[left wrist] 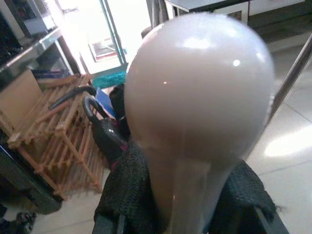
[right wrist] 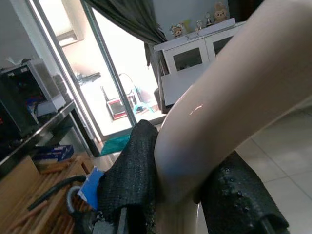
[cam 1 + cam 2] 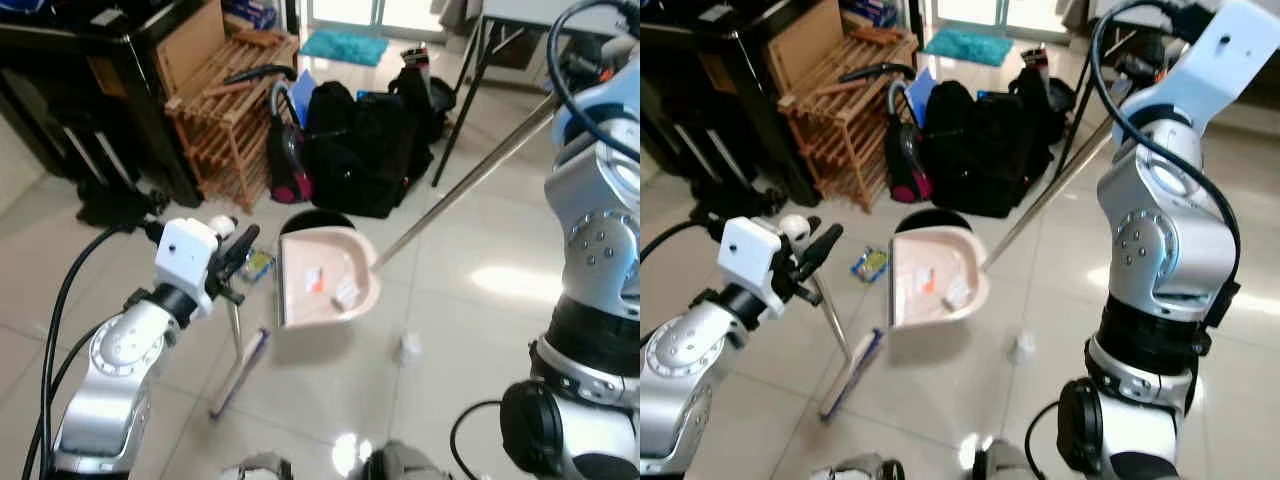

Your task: Sweep floor

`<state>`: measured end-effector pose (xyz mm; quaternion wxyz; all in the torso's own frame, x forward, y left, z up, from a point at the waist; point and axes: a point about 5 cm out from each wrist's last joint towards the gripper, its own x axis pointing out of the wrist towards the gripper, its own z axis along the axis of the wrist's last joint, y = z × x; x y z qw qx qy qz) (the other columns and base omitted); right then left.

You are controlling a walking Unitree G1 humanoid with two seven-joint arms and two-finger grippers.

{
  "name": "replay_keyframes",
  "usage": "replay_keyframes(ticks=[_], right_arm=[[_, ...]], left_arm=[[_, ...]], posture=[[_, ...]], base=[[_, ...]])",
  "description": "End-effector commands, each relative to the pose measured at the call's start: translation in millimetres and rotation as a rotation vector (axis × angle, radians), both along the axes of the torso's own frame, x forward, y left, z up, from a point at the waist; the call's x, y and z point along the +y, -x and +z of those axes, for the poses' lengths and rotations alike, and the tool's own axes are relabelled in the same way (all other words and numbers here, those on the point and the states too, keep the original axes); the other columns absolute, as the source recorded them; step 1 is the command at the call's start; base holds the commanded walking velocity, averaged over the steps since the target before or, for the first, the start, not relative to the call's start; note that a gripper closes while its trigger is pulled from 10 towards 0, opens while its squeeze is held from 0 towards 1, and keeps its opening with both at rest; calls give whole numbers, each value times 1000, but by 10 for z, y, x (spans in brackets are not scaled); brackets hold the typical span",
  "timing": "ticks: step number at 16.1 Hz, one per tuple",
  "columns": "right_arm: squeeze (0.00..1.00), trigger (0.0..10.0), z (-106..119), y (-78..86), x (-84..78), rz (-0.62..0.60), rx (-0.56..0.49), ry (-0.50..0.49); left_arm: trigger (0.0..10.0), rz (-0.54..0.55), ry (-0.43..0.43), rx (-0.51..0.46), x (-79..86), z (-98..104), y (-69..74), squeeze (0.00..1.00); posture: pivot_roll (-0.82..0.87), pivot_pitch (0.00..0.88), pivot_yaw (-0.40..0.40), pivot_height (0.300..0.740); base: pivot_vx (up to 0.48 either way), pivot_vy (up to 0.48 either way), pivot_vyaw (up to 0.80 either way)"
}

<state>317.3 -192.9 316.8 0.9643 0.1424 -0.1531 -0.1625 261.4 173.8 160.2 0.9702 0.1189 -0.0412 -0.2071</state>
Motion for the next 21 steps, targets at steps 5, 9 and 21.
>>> replay_keyframes(ticks=[5,9,21], right_arm=[[0,10000,172,44,-63,-34,-91,0],[0,10000,237,7,-60,-32,-116,-6],[0,10000,366,-113,138,33,-210,45]], left_arm=[[10000,-21,5,-49,-58,78,-3,0],[10000,-11,7,-53,-42,83,-8,0],[10000,15,-4,11,14,-122,68,0]], posture=[[-18,106,8,740],[-16,106,6,740],[-18,104,-4,740]], base=[[395,0,0],[398,0,0],[264,0,0]])
